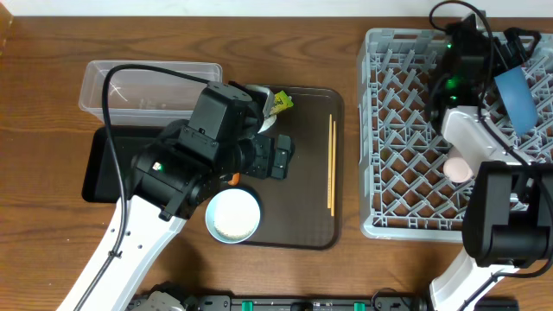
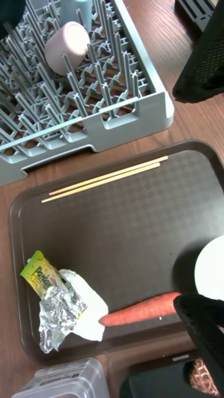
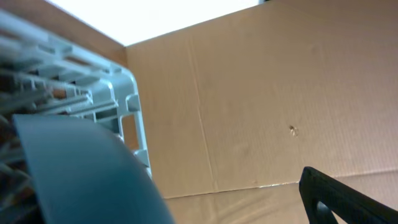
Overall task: Sort waste into correct bins and load items into the dishwasher rack
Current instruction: 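Set the blue plate upright in the grey rack with the right gripper, then grasp the white bowl of rice with the left gripper, then tip the white bowl with the left gripper to pour rice onto the black tray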
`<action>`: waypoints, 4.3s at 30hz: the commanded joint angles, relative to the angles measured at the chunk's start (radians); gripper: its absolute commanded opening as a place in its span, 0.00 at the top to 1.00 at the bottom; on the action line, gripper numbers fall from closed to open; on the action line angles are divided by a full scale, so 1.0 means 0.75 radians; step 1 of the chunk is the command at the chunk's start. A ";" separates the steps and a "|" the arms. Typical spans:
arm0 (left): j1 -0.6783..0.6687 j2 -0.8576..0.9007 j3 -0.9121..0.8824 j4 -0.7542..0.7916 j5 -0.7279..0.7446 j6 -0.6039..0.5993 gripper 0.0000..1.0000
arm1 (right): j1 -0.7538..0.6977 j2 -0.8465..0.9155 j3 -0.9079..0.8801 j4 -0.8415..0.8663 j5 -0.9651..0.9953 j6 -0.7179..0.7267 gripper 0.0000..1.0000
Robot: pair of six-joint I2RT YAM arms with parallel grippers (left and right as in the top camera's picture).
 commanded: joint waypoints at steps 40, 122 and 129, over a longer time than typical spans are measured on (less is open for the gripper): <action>0.000 0.008 0.019 -0.097 -0.011 0.051 0.02 | 0.051 -0.615 0.010 -1.147 -1.355 1.768 0.01; 0.911 0.023 -0.507 0.189 0.881 0.360 0.94 | 0.133 -0.784 0.010 -1.795 -1.543 1.845 0.01; 1.282 0.211 -0.564 0.257 1.419 0.672 0.94 | 0.133 -0.784 0.010 -1.803 -1.543 1.845 0.01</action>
